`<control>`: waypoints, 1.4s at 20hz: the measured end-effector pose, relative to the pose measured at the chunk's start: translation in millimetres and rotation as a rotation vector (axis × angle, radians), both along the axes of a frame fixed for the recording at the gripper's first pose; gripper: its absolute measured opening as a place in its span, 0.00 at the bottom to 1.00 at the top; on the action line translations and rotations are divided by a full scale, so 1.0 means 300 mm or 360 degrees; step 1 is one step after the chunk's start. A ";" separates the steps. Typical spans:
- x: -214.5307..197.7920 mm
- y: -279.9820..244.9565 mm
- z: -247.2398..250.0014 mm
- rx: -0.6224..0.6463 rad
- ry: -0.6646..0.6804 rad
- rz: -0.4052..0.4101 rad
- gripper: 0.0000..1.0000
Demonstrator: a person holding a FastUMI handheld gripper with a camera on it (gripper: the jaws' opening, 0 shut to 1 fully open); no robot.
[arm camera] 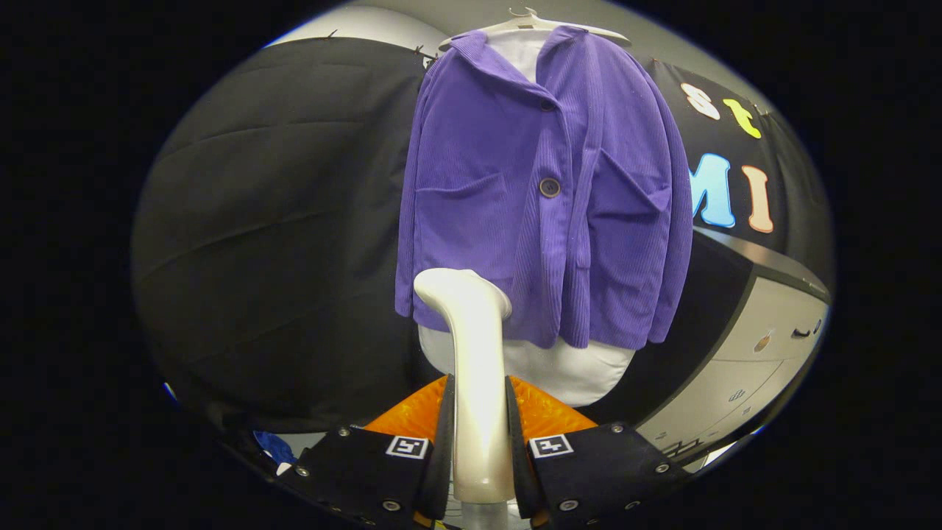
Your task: Iron the clothes twice with a garment steamer, once on the left side and once on the right side.
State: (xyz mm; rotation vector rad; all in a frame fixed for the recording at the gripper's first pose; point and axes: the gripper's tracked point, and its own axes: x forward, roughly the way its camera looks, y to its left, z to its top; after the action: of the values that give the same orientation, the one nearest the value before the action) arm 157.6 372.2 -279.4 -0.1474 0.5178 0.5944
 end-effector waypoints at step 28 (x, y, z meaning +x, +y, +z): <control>-0.057 -0.665 0.673 0.0360 -0.0380 -0.0372 0.35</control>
State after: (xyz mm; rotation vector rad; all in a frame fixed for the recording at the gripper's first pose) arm 140.4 172.9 -77.4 0.0563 0.2292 0.3961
